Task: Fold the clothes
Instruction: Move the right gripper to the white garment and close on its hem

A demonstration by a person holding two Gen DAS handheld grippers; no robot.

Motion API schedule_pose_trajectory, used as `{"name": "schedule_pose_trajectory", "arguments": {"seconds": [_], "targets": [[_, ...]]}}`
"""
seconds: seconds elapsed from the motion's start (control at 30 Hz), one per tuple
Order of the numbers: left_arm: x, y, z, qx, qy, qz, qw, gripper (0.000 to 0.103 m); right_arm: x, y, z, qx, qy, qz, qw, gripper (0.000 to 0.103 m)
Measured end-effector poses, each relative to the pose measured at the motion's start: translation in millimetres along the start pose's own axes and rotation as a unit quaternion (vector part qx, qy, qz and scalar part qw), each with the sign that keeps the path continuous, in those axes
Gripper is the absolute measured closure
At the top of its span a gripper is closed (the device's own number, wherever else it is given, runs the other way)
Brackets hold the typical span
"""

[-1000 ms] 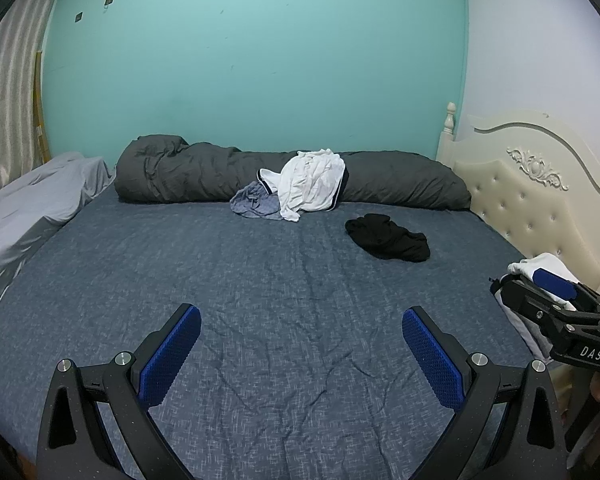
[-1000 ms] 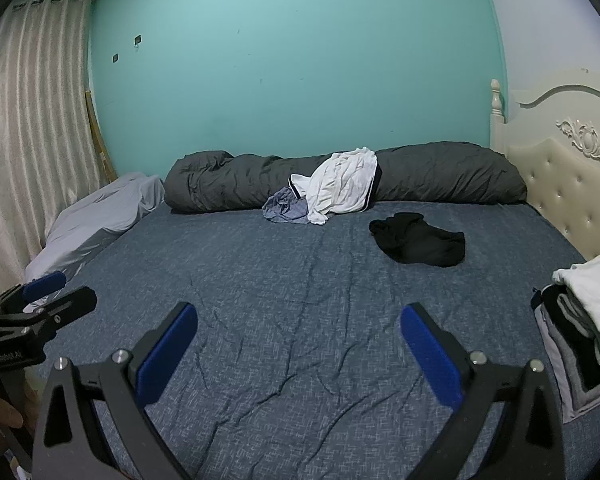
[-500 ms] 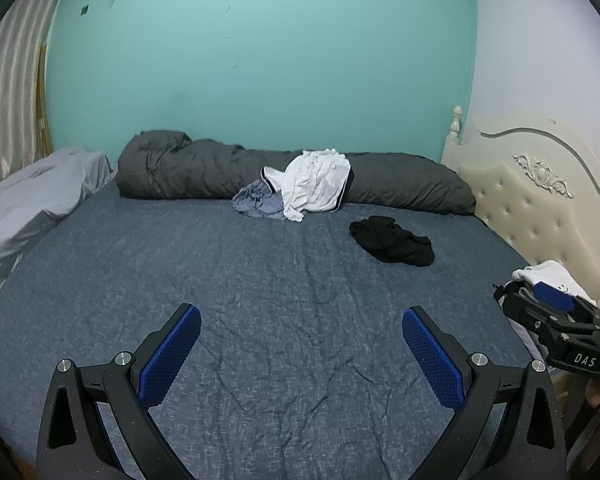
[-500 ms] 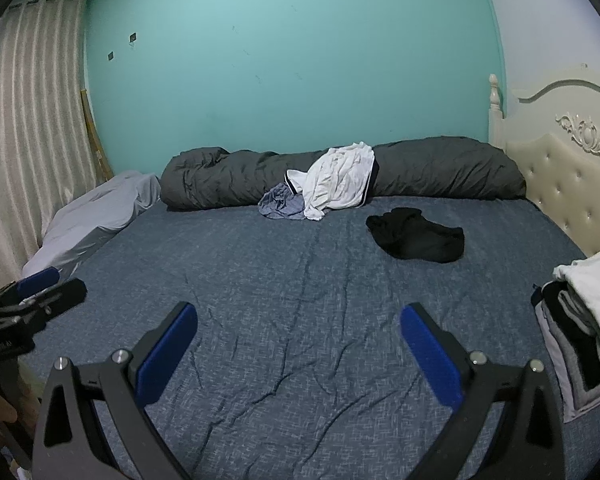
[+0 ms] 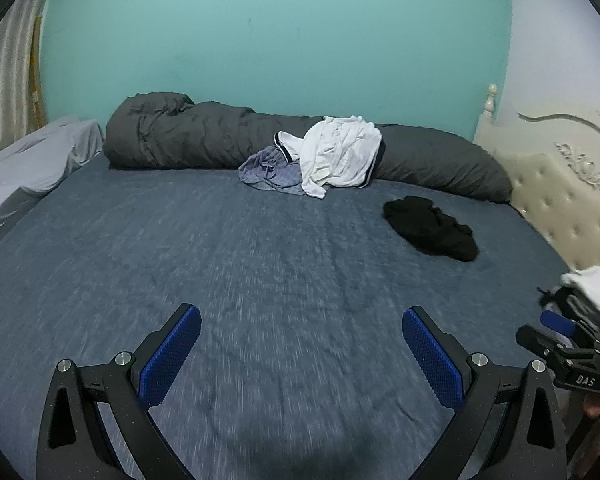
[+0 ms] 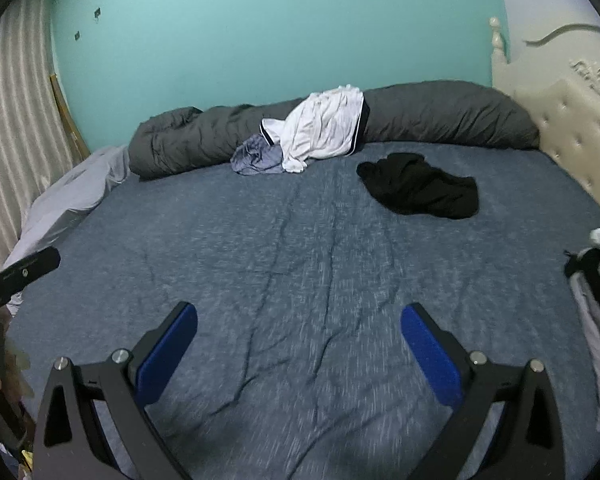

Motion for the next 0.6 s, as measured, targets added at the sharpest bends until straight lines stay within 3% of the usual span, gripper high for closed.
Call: {"name": "schedule_pose_trajectory", "arguments": {"seconds": [0.23, 0.43, 0.6], "targets": [[-30, -99, 20, -0.024, 0.011, 0.011, 0.9996, 0.000, -34, -108, -23, -0.018, -0.015, 0.022, 0.999, 0.001], [-56, -157, 36, -0.029, 0.043, 0.050, 0.9974, 0.000, -62, -176, -32, -0.019, -0.043, 0.050, 0.998, 0.007], [-74, -197, 45, -0.027, 0.055, 0.070, 0.9956, 0.000, -88, -223, -23, -0.015, -0.028, 0.075, 0.997, 0.009]]}}
Point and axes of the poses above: each gripper's, at about its wrist camera, not at the fingertips, and y roughly against the way its jaws point, z to its left, x to its underside, the point moved 2 cm from there along -y, roughly the way its jaws point, and after that the axes turned 3 degrees about -y, right-handed, at the moved point
